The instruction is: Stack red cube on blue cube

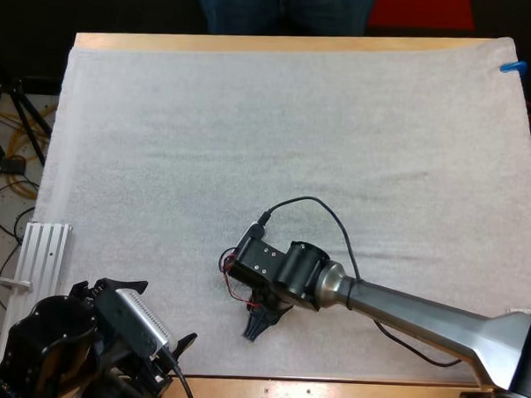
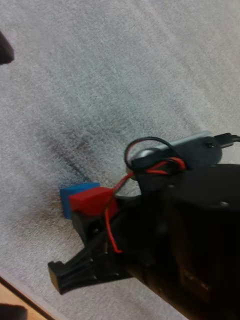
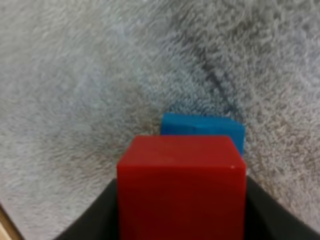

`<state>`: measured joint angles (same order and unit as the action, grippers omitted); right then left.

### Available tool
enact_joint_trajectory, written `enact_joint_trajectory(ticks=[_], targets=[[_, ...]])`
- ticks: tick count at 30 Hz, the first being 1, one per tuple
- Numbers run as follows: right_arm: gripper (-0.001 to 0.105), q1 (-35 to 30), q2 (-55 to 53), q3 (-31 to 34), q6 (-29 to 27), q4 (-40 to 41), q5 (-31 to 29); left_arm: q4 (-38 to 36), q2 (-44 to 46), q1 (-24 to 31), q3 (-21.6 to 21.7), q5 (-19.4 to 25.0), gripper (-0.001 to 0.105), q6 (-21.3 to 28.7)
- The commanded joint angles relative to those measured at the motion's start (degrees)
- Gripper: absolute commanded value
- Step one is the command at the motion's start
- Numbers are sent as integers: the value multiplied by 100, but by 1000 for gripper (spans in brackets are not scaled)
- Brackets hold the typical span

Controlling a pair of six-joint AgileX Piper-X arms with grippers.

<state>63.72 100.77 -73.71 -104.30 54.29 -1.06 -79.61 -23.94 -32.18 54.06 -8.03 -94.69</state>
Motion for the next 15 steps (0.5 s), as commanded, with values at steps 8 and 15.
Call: enact_joint_trajectory(ticks=[8, 15], targets=[[8, -14, -13, -59, 304, -77, -276, -34, -14, -28, 7, 55, 87, -51], [10, -14, -13, -59, 414, -77, -124, -34, -14, -28, 7, 55, 87, -51]])
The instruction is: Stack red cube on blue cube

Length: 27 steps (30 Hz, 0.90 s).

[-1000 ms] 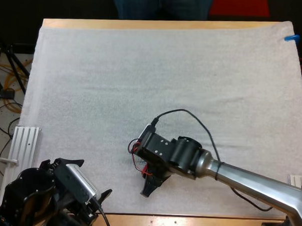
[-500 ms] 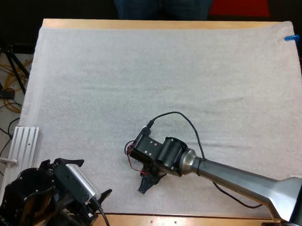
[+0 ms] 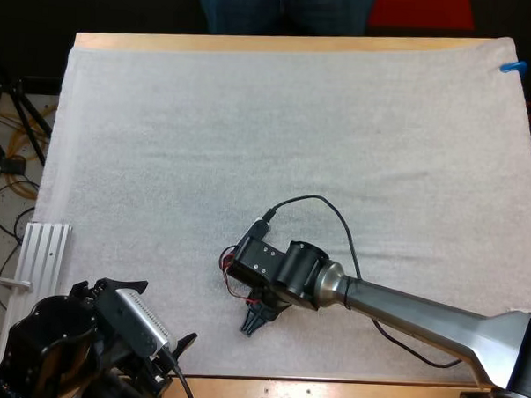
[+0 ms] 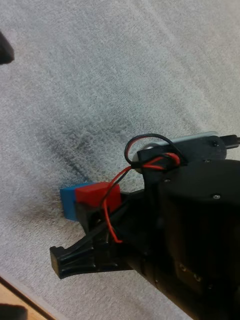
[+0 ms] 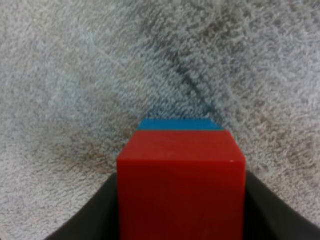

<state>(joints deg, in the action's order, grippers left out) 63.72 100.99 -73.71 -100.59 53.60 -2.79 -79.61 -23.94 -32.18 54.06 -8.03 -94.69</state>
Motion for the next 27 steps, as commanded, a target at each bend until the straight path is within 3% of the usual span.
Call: enact_joint_trajectory(ticks=[1, 5, 8, 21, 27], targets=[[16, -14, -34, -59, 42, -8, 50, -34, -14, -28, 7, 55, 87, -51], [43, -14, -34, -59, 42, -8, 29, -34, -14, -28, 7, 55, 87, -51], [52, -14, -34, -59, 42, -8, -6, -34, -14, -28, 7, 55, 87, -51], [51, -14, -272, -148, 42, -50, -6, -22, -14, -28, 7, 55, 87, -51], [51, -14, -768, -430, 54, 447, -6, -11, -14, -28, 7, 55, 87, -51]])
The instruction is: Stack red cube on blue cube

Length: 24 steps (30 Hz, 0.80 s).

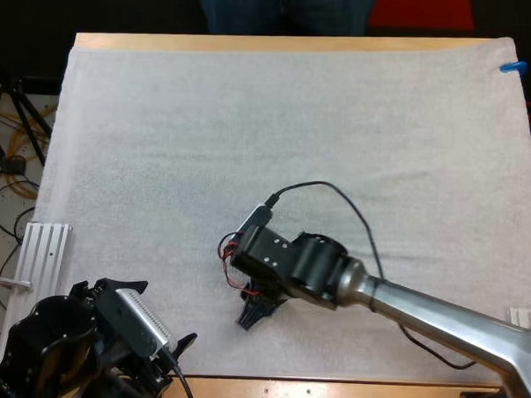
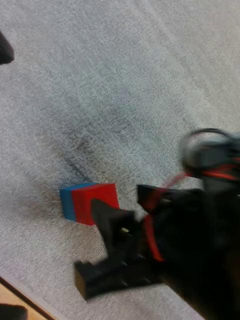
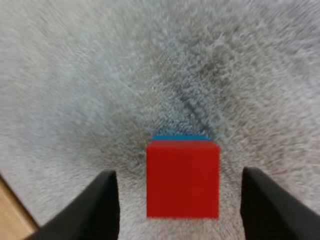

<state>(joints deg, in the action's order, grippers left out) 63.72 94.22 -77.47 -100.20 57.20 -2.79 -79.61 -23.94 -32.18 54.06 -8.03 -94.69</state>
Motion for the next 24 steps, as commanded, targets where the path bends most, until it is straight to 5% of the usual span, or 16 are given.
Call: enact_joint_trajectory(ticks=[1, 12, 24], targets=[[51, -14, -189, -81, 15, 155, -6, -3, -14, -28, 7, 55, 87, -51], [51, -215, -1200, -93, -283, 65, -105, 645, -14, -28, 7, -78, 87, -51], [51, -2716, -1184, -93, -393, -415, 486, 2727, -1056, 134, 7, 721, 87, -104]])
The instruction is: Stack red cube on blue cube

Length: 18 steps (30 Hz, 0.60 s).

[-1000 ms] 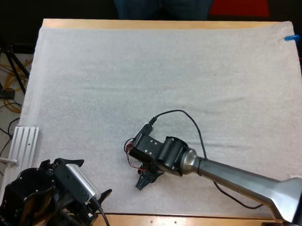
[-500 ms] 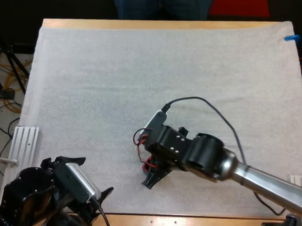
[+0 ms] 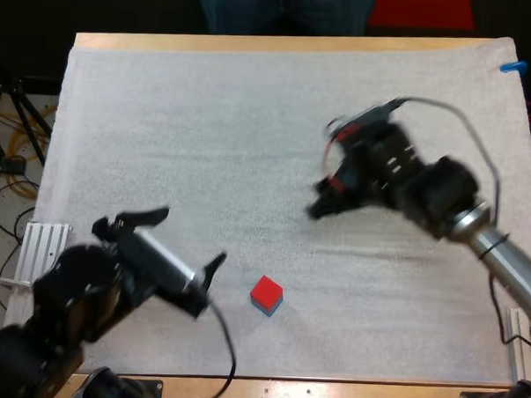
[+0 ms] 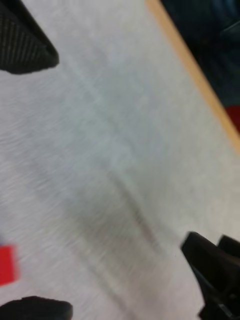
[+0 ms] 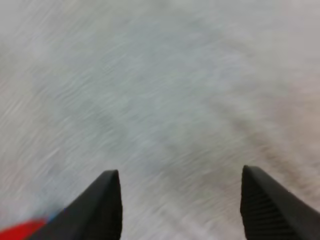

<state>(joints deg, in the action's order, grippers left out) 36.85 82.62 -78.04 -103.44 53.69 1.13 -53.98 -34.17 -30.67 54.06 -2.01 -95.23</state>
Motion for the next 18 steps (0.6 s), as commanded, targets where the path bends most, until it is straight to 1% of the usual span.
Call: enact_joint_trajectory(ticks=[1, 3, 5, 6, 8, 9, 11, 14, 15, 17, 18], targets=[[51, -316, -24, -37, -80, -121, 216, 424, -187, 149, 7, 99, 87, -50], [51, -722, -24, -37, -83, -136, 388, 786, -356, 486, 7, -31, 87, -50], [51, -1173, -44, -37, -83, -108, 452, 1125, -595, 1008, 7, -426, 87, -25], [51, -1252, -53, -37, -95, -97, 452, 1198, -651, 1163, 7, -557, 87, -22], [51, -1684, -110, -37, -160, -83, 470, 1427, -833, 1799, 17, -973, 87, -2], [51, -1786, -136, -37, -166, -83, 472, 1458, -856, 1903, 17, -1039, 87, 4], [51, -2148, -237, -37, -177, -83, 469, 1576, -928, 2461, 17, -1199, 87, 24], [51, -2644, -409, -37, -204, -83, 469, 1568, -927, 3153, 17, -1272, 87, 40], [51, -2710, -436, -37, -217, -83, 469, 1566, -927, 3239, 17, -1307, 87, 38], [51, -3103, -590, -37, -228, -74, 469, 1566, -910, 3708, 17, -1488, 87, 47], [51, -3199, -633, -37, -228, -74, 469, 1566, -906, 3804, 17, -1516, 87, 47]])
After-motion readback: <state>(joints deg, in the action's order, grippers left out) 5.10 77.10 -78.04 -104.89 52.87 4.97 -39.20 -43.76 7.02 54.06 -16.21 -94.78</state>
